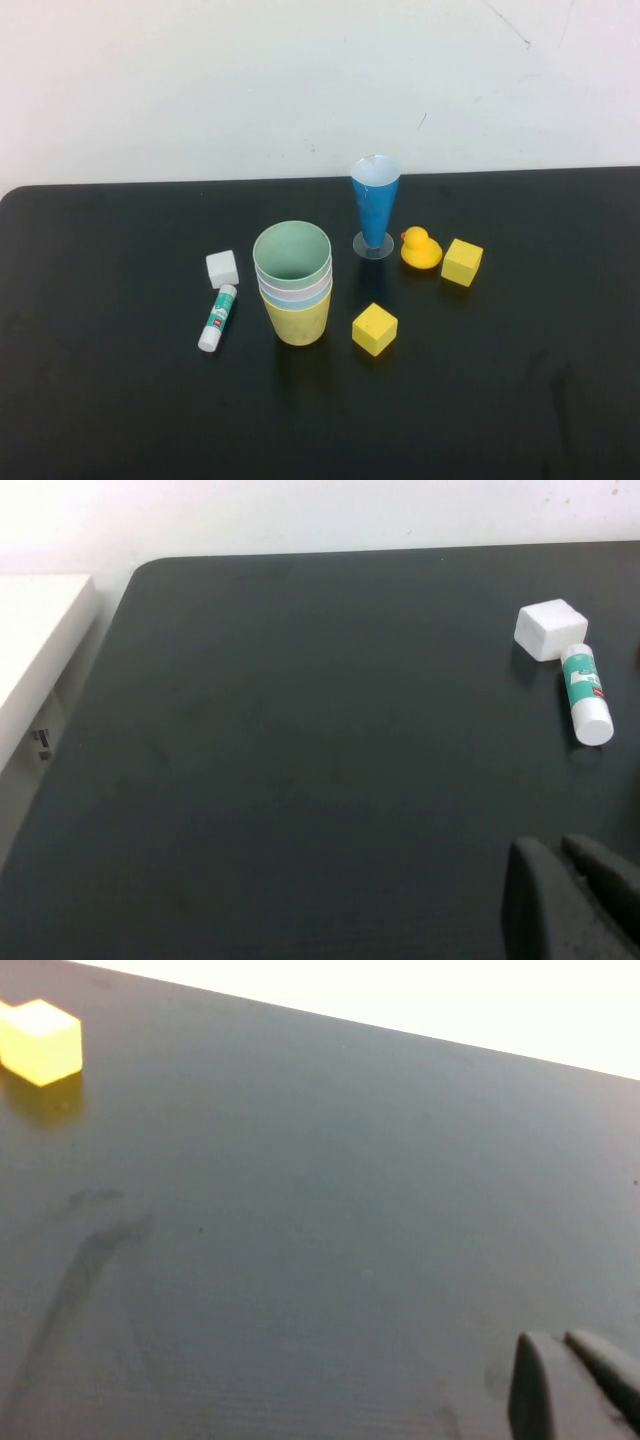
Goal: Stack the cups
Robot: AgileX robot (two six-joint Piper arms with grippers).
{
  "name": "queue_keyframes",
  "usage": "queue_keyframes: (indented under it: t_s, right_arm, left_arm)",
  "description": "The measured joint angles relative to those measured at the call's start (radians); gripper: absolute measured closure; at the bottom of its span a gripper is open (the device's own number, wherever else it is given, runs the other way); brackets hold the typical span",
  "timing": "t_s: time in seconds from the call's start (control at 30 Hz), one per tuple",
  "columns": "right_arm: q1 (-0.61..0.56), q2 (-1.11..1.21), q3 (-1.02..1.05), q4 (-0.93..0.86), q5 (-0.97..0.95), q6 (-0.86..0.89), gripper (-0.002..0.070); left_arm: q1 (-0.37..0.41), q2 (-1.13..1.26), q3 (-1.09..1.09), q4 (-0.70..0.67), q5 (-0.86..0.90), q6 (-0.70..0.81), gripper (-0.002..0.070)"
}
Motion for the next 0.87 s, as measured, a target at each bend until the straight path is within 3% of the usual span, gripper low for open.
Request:
queue_keyframes:
  t_s: [0.33,0.87]
  right_arm:
    - [0.0,0.0,0.0,0.038,0.0,-0.077,0.0678]
    - [0.0,0.0,0.0,0.059,0.0,0.062,0.0678]
  left_arm:
    - [0.0,0.0,0.0,0.0,0.0,0.0,0.0677]
    - [0.0,0.0,0.0,0.0,0.002,0.002,0.0677]
